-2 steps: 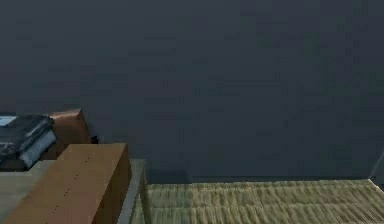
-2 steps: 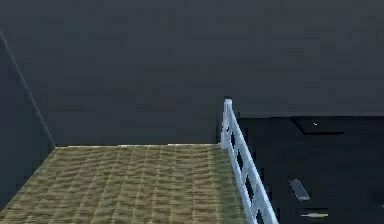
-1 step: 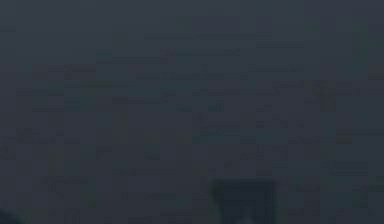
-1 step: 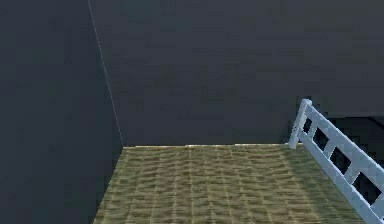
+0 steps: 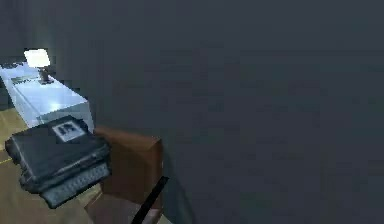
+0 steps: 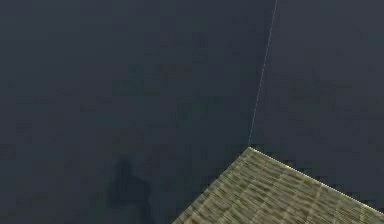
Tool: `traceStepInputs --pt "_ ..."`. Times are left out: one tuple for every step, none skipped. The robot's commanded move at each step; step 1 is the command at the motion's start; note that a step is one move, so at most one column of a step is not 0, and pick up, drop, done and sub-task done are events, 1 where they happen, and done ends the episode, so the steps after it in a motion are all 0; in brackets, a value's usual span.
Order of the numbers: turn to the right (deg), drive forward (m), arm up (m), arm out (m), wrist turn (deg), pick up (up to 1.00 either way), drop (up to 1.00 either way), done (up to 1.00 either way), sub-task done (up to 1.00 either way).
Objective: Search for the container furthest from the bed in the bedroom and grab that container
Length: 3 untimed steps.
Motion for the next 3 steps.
traceStepInputs --pt "-45.0 0.00 0.00 0.00 0.0 0.00 0.00 0.00 0.00" --pt "-45.0 0.00 0.00 0.00 0.0 0.00 0.00 0.00 0.00" --pt "-42.0 0.00 0.00 0.00 0.0 0.00 0.00 0.00 0.00"
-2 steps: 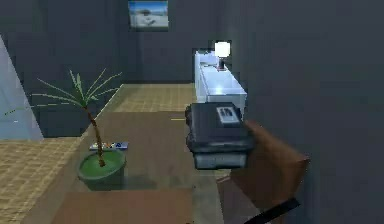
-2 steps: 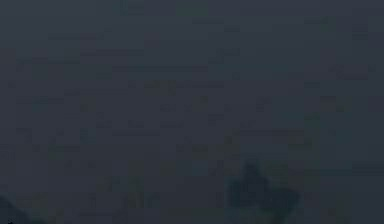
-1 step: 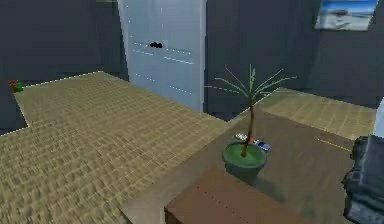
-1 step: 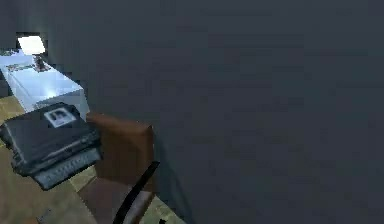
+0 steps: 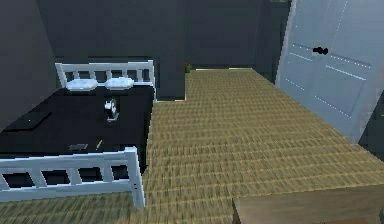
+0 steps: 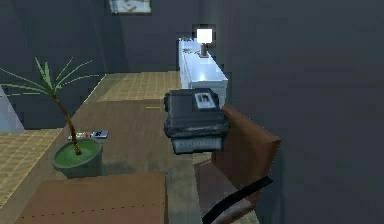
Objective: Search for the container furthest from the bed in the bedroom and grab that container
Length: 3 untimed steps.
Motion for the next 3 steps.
traceStepInputs --pt "0.0 0.00 0.50 0.00 0.0 0.00 0.00 0.00 0.00" --pt "0.0 0.00 0.38 0.00 0.0 0.00 0.00 0.00 0.00" --pt "0.0 0.00 0.00 0.44 0.0 0.00 0.00 0.00 0.00"
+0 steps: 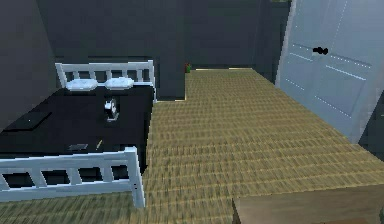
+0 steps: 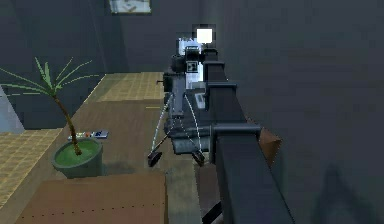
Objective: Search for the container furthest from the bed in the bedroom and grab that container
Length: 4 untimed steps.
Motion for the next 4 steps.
traceStepInputs --pt "0.0 0.00 0.00 0.00 45.0 0.00 0.00 0.00 0.00" --pt "0.0 0.00 0.00 0.00 45.0 0.00 0.00 0.00 0.00" --pt "0.0 0.00 0.00 0.00 45.0 0.00 0.00 0.00 0.00" --pt "0.0 0.00 0.00 0.00 27.0 0.00 0.00 0.00 0.00"
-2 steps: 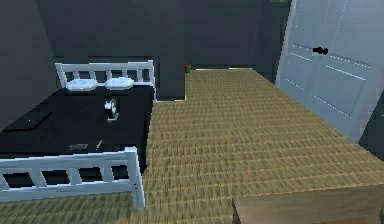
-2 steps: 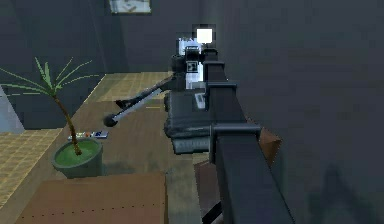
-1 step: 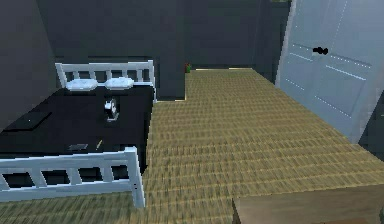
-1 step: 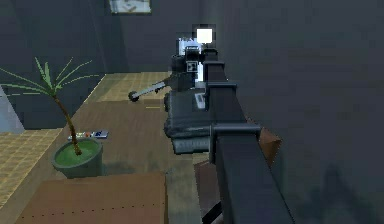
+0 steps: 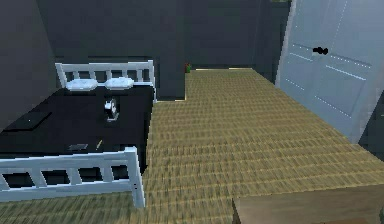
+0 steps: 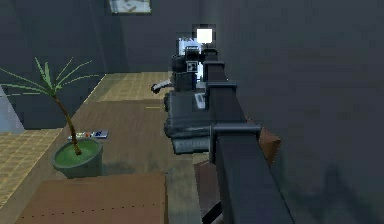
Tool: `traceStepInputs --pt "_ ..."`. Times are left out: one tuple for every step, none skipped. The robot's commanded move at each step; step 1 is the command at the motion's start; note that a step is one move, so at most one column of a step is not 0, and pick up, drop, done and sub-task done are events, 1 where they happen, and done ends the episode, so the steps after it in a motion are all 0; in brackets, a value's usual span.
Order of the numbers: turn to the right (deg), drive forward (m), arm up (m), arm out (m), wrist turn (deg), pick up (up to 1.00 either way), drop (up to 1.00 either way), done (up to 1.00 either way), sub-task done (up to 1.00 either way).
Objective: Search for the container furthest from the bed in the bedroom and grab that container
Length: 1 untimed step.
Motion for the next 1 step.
traceStepInputs --pt "0.0 0.00 -0.22 0.00 0.0 0.00 0.00 0.00 0.00"
